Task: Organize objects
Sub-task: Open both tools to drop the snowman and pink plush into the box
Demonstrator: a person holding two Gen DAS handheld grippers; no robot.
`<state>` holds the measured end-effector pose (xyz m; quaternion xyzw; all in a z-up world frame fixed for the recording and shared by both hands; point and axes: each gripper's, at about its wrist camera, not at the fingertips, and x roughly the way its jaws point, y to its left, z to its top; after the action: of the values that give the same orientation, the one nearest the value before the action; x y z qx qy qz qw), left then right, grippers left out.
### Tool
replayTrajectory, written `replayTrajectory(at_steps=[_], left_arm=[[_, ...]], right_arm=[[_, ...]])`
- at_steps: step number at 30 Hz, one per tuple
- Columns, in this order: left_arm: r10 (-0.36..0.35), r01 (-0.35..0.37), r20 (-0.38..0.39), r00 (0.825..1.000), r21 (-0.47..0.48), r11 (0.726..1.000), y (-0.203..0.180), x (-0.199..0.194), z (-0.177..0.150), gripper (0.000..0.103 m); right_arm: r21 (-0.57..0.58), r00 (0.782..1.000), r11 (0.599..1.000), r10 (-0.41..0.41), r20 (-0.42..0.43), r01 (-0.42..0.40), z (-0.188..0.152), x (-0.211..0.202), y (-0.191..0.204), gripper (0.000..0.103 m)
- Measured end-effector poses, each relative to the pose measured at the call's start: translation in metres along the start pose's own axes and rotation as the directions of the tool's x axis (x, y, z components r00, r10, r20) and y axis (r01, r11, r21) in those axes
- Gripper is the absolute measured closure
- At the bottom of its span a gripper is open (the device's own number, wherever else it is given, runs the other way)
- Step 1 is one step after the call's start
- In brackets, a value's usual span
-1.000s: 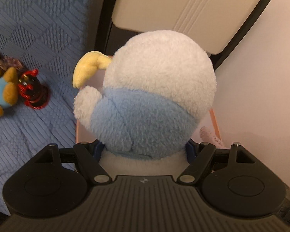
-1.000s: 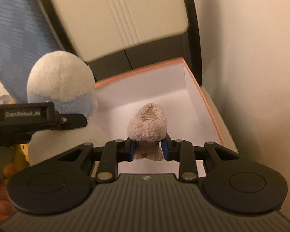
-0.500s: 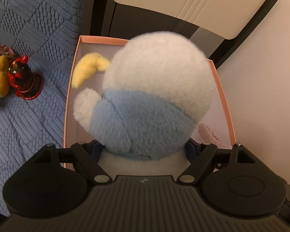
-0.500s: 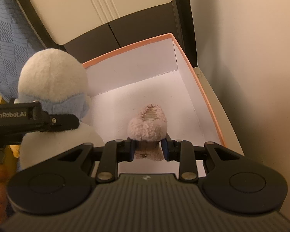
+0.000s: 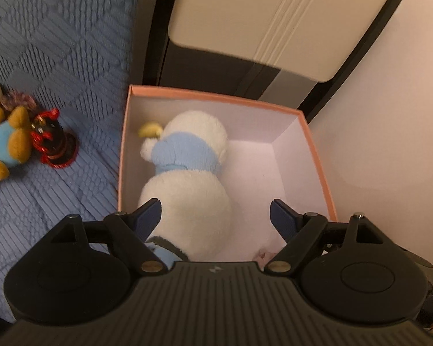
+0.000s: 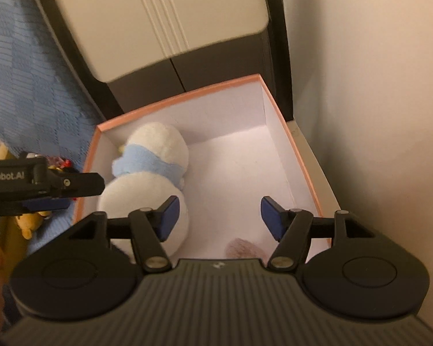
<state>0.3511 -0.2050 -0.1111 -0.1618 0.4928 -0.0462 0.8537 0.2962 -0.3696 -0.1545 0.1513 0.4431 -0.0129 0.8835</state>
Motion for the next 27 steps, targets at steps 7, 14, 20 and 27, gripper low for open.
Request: replayTrajectory(at_steps=[7, 14, 20, 27], left_arm=[[-0.017, 0.016, 0.081, 0.997, 0.017, 1.0, 0.002, -0.048, -0.009, 0.017], [-0.039, 0.035, 0.151, 0.988, 0.028, 0.999, 0.012, -0.096, -0.022, 0.018], [-0.06, 0.052, 0.203, 0.977, 0.045, 0.998, 0.023, -0.14, -0.041, 0.018], [-0.079, 0.064, 0.232, 0.97, 0.073, 0.995, 0.034, -0.189, -0.062, 0.018]], right_arm=[[-0.016, 0.998, 1.0, 0.027, 0.06, -0.026, 0.0, -0.043, 0.023, 0.038], [-0.034, 0.993, 0.998, 0.049, 0.104, -0.046, -0.005, -0.081, 0.049, 0.038], [-0.058, 0.986, 0.997, 0.06, 0.154, -0.052, -0.016, -0.116, 0.072, 0.038], [-0.068, 0.98, 0.996, 0.067, 0.185, -0.055, -0.038, -0.151, 0.099, 0.038]])
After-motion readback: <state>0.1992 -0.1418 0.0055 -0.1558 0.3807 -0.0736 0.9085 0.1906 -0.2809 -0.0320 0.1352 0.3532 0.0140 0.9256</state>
